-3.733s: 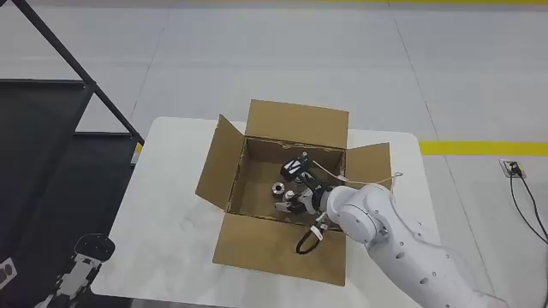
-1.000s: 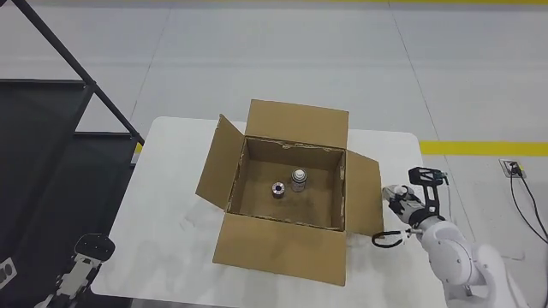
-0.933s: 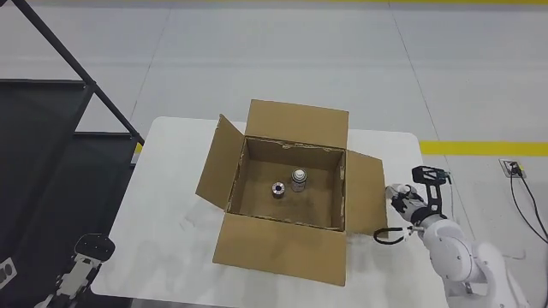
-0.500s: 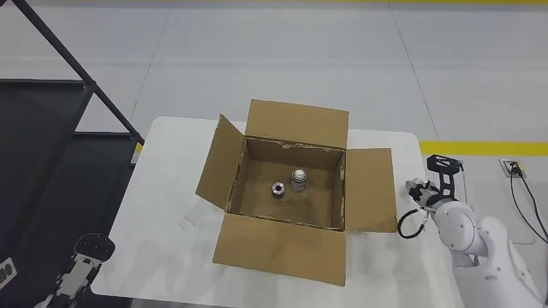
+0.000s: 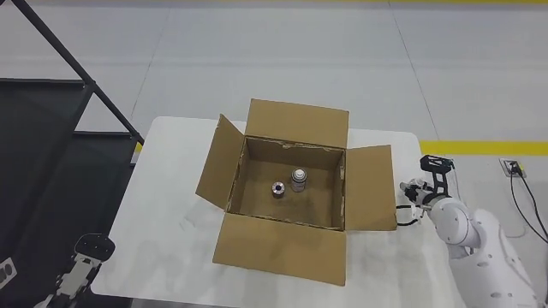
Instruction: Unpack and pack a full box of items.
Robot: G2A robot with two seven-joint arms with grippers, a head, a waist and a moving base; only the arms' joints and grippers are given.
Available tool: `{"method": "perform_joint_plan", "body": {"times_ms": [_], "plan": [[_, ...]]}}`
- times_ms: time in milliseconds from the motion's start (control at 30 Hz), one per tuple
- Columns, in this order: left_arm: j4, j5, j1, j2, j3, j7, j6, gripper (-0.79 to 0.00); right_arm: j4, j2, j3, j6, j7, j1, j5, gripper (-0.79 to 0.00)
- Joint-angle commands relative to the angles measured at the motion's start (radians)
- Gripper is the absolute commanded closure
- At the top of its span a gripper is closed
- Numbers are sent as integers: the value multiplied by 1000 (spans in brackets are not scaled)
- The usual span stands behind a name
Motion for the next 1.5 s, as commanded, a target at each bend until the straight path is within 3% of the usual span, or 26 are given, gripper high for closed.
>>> {"method": "perform_joint_plan", "body": {"times_ms": [0, 167, 333, 500, 600, 767, 833, 933, 1033, 1267, 1467], "plan": [[0, 0, 0, 0, 0, 0, 0, -785, -26, 0, 7, 17, -19, -14, -3, -785], [0, 0, 0, 0, 0, 0, 0, -785, -172, 2, 43, 109, -86, -92, -27, -785], [0, 0, 0, 0, 0, 0, 0, -785, -451, 1, 76, 185, -160, -231, -56, -785], [0, 0, 0, 0, 0, 0, 0, -785, -731, -1, 30, 110, -222, -358, -113, -785], [0, 0, 0, 0, 0, 0, 0, -785, -813, -1, -42, 61, -227, -362, -197, -785], [0, 0, 0, 0, 0, 0, 0, -785, -861, -21, -164, 267, -297, -336, -403, -785], [0, 0, 0, 0, 0, 0, 0, -785, -876, -26, -200, 254, -314, -330, -400, -785], [0, 0, 0, 0, 0, 0, 0, -785, -881, -27, -225, 137, -277, -323, -355, -785], [0, 0, 0, 0, 0, 0, 0, -785, -828, -26, -238, -25, -160, -254, -250, -785], [0, 0, 0, 0, 0, 0, 0, -785, -455, -60, -388, -233, 106, 73, 41, -785], [0, 0, 0, 0, 0, 0, 0, -785, -214, -106, -557, -215, 138, 245, 51, -785]]}}
